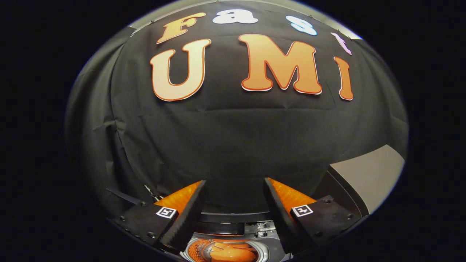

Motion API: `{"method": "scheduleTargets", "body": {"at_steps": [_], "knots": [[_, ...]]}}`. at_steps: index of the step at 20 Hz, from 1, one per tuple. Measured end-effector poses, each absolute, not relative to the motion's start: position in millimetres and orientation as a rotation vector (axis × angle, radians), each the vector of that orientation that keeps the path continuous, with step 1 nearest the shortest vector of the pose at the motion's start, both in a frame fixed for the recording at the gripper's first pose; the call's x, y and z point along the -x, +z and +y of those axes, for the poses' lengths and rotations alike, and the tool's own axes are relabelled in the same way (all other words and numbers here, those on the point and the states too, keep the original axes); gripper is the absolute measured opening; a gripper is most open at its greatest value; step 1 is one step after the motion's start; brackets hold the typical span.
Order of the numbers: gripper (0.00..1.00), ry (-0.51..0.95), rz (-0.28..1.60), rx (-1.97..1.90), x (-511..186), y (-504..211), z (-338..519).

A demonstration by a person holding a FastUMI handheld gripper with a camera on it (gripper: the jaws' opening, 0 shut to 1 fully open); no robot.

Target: Put the clothes into the washing machine and then close the washing machine lid.

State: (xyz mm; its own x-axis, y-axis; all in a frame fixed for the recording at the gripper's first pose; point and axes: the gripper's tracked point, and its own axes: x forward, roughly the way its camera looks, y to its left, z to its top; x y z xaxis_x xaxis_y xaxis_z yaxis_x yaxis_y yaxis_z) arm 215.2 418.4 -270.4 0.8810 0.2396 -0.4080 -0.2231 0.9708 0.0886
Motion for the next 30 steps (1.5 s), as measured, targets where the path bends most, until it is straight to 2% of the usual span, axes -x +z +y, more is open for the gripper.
{"method": "scheduleTargets", "body": {"at_steps": [24, 30], "knots": [[0.99, 0.218, 0.405, -0.016, -112.6, -299.3, 398.6], [0.99, 0.185, 0.509, -0.018, -92.6, -351.0, 386.4]]}}
